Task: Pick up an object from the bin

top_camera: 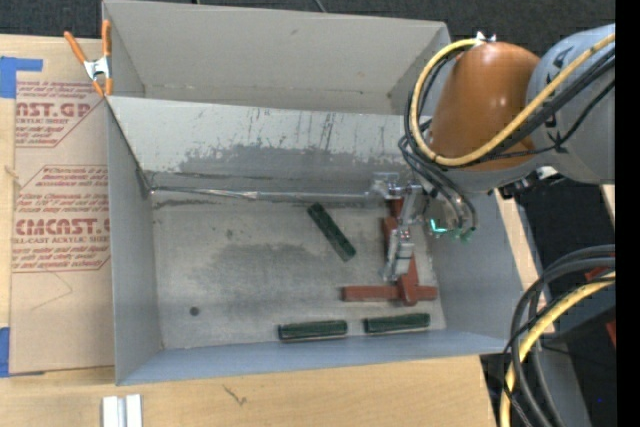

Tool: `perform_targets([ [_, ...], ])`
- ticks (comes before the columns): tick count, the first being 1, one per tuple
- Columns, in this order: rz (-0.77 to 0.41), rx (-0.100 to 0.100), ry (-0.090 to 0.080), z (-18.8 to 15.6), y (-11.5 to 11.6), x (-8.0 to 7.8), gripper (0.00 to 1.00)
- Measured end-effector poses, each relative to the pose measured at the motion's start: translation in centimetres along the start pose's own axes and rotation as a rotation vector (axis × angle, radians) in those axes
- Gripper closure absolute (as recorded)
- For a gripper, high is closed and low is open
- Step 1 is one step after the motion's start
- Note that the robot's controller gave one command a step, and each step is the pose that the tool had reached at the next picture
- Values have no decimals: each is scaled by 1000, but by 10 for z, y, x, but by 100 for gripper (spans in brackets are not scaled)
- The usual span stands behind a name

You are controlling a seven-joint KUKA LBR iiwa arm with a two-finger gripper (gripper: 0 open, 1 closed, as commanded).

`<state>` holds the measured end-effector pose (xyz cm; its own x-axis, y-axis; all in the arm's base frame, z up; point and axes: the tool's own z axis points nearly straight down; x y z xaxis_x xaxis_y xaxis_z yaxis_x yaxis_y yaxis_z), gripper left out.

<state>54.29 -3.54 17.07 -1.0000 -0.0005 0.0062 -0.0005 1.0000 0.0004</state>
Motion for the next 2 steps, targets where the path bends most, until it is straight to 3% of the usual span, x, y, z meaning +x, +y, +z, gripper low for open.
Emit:
perform_targets([
  [1,0,0,-7,-4,0,-2,0],
  [2,-143,3,-18,21,-14,13,0],
])
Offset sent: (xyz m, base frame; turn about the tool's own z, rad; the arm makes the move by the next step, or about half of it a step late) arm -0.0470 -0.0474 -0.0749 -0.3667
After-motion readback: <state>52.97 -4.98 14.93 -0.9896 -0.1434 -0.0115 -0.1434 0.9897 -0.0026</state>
